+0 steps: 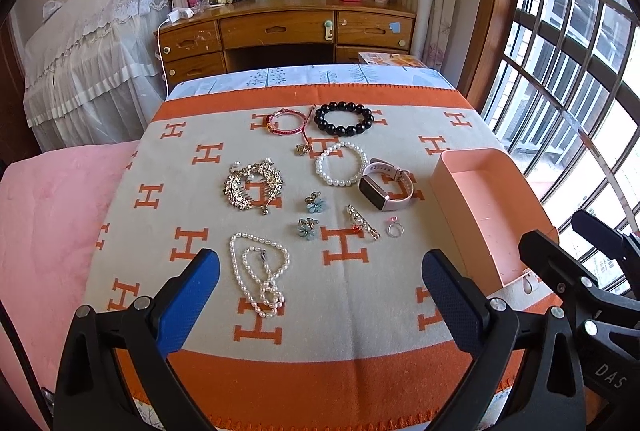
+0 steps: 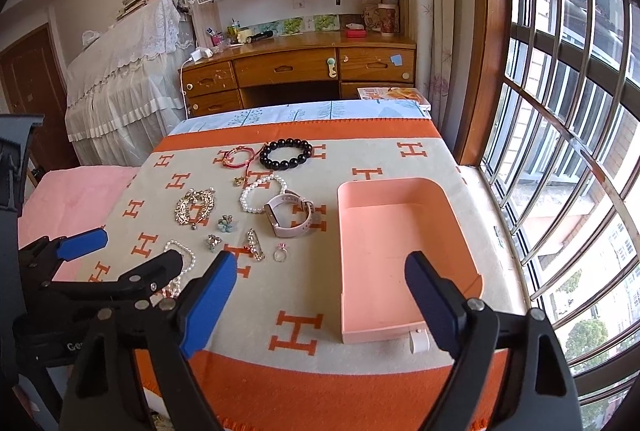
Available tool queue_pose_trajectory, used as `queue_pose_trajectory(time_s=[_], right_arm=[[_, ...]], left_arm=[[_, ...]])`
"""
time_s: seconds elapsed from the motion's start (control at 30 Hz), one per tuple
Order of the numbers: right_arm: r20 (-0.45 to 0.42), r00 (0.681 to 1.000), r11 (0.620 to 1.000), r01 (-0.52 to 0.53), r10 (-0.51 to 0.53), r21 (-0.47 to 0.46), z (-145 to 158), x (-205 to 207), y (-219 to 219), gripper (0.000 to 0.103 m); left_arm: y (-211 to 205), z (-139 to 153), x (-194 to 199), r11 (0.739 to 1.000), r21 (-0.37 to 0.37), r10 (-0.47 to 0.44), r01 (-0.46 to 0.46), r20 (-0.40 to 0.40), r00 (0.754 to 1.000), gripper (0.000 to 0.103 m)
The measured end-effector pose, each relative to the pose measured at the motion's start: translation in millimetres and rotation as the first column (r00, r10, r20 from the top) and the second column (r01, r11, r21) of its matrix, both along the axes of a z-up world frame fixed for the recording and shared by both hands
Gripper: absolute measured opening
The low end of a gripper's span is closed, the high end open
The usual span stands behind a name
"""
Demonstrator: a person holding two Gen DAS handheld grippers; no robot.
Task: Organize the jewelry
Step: 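Reach the right tool to the pink-strap watch and grasp it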
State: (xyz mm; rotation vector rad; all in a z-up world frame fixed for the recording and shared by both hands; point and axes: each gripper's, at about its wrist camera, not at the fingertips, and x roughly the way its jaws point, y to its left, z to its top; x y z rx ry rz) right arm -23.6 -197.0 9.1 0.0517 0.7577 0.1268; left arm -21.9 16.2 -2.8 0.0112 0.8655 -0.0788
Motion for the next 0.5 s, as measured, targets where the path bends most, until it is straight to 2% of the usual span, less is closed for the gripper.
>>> queue_pose_trajectory(time_s=[0.27,0.43,0.5], right_arm=[[-0.034,0.997,0.998,-0.065,0.065,0.014,2.1,6.6,7.5,0.067],[-0.077,0.988,0.991,-0.129,0.13,0.027,4.6,24.0,11.8,0.058],[-0.095,0.984,0.989,-0.148,0.15,0.027,6.2,33.4,13.0,0.055]], left_arm=[[4.6,16.3,-1.2,0.998,0.046,-0.051,0.05,0.025,0.998,0.101],[17.5,22.1,11.2,0.995,-0.009,-0.101,0.101,-0.016,0.995,0.102],[22.8,23.7,19.2,0.995,-0.003,-0.1,0.1,-0.028,0.995,0.101]])
